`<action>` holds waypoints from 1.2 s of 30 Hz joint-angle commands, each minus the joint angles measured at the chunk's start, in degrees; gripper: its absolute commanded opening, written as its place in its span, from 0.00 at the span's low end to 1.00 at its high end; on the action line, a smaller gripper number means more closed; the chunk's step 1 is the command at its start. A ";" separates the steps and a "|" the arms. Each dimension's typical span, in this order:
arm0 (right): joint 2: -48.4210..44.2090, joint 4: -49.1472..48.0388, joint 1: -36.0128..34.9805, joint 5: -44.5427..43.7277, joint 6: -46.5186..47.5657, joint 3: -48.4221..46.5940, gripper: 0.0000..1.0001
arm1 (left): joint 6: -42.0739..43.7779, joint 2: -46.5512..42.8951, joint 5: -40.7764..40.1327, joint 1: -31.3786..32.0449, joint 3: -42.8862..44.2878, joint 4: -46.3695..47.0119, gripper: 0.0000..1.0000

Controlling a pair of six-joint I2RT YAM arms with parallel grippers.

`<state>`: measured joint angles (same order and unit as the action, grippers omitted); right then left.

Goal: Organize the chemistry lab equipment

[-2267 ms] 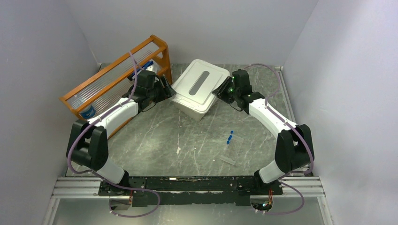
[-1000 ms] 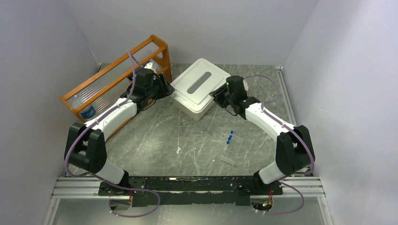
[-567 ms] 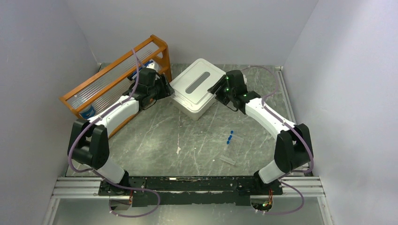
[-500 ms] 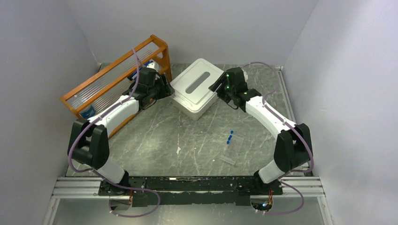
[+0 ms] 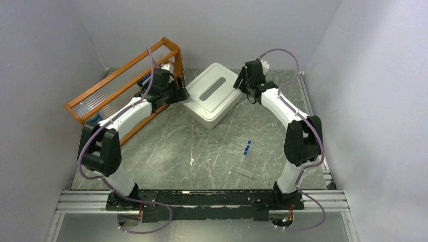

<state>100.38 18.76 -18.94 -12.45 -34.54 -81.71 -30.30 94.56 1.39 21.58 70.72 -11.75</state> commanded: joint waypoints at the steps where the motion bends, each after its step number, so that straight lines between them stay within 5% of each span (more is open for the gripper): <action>1: 4.60 4.16 1.00 -4.80 3.70 -4.12 0.67 | 1.82 0.86 -0.42 0.21 1.96 -1.51 0.73; 8: 9.14 8.33 1.64 -8.66 -2.34 -3.20 0.59 | 2.29 1.49 0.47 0.21 2.49 -2.01 0.72; 21: 10.06 6.89 4.88 -4.47 -4.54 0.50 0.27 | 2.18 1.21 4.63 0.21 5.32 -1.79 0.78; 27: 12.35 7.46 5.83 -3.11 -4.93 -0.04 0.27 | 1.86 -0.21 4.43 0.21 5.47 -1.76 0.78; 36: 12.68 8.33 5.74 -1.57 -1.49 -0.49 0.44 | 2.28 1.20 -1.22 0.21 4.31 -5.10 0.75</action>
<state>108.36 15.53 -13.91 -13.26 -40.62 -85.86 -29.08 95.59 3.31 21.58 74.70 -14.31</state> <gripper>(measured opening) 0.408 0.774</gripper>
